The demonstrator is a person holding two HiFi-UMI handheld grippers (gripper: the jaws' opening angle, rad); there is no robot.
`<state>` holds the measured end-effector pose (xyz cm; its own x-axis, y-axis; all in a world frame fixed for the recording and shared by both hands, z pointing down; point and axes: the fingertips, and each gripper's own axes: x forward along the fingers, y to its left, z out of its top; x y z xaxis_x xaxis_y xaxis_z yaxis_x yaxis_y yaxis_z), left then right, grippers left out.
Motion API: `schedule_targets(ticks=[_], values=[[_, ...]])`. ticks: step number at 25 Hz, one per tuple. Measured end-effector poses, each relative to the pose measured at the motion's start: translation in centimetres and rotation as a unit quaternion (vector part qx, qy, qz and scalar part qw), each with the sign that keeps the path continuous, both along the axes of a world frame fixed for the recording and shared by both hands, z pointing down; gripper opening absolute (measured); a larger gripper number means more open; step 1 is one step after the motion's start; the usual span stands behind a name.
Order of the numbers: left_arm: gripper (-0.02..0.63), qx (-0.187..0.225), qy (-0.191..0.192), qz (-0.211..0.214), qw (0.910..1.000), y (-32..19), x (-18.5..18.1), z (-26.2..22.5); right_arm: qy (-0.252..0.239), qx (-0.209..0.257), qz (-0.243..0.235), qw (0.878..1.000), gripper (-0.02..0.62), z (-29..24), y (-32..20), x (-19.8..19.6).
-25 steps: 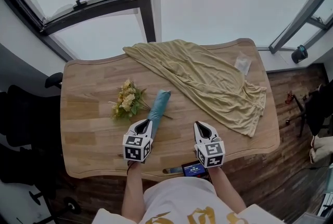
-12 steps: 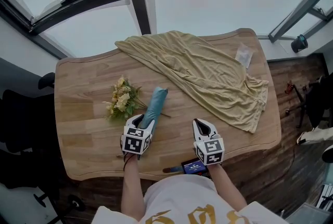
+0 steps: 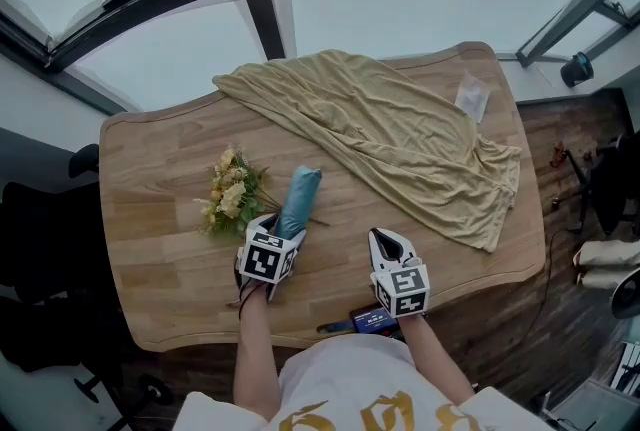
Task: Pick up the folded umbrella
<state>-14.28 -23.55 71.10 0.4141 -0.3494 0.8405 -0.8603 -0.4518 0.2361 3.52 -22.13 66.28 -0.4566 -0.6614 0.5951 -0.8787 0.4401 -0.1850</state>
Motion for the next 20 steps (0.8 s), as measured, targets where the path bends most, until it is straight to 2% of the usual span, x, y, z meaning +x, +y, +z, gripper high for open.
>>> schedule_targets(ticks=[7, 14, 20], values=[[0.296, -0.034, -0.025, 0.029, 0.9987, -0.4, 0.6, 2.1, 0.0, -0.012, 0.015, 1.0, 0.011, 0.9, 0.0, 1.0], [0.315, -0.068, -0.029, 0.043, 0.9963, -0.6, 1.1, 3.2, -0.004, -0.023, 0.021, 1.0, 0.011, 1.7, -0.1, 1.0], [0.322, -0.086, -0.044, 0.035, 0.9947, -1.0, 1.2, 4.3, -0.003, -0.029, 0.024, 0.999, 0.011, 2.2, -0.3, 1.3]])
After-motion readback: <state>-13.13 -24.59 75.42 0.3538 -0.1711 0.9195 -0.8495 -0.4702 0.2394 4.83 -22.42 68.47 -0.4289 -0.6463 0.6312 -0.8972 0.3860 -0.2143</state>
